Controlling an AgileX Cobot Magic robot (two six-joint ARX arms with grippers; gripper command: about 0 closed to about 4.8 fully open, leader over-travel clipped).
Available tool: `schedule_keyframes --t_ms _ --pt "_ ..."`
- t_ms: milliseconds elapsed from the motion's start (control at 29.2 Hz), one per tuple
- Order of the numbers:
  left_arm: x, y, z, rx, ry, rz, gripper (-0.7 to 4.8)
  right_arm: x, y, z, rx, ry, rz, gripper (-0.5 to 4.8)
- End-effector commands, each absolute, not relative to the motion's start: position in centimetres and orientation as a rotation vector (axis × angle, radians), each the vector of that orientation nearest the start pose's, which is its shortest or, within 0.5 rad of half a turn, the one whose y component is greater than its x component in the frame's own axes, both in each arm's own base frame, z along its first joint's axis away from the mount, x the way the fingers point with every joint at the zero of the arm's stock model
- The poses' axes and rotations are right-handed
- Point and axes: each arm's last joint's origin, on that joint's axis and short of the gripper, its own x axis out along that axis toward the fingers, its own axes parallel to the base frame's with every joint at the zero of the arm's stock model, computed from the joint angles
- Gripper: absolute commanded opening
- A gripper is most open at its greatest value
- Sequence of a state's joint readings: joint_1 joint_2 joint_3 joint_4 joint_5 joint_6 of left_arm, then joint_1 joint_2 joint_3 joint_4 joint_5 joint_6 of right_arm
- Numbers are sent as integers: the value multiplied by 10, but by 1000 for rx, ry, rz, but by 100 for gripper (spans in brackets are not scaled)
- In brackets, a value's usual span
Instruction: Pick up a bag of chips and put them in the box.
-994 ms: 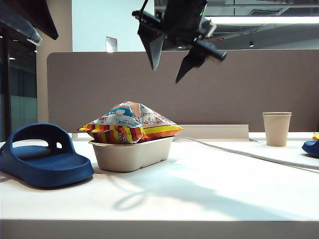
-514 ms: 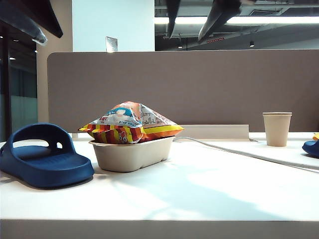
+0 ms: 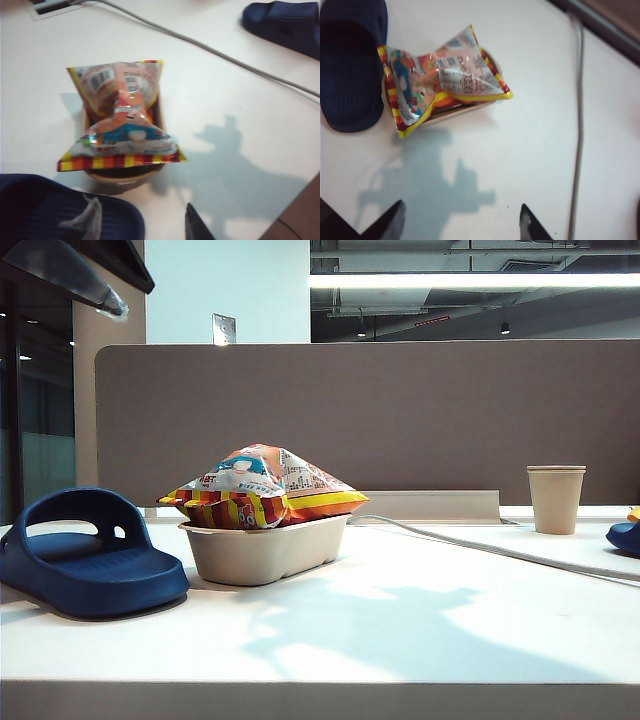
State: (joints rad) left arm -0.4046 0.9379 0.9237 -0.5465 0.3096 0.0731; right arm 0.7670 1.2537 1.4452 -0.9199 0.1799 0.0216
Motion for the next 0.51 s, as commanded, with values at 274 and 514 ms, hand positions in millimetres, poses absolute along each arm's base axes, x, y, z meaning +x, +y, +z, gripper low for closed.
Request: schedule_keyframes --t_ms 274,514 --pt "159 -79 333 57 493 -761 215 133 126 424 -231 436 694 283" --pt "139 -71 345 51 419 -763 215 102 97 400 -185 307 726 283"
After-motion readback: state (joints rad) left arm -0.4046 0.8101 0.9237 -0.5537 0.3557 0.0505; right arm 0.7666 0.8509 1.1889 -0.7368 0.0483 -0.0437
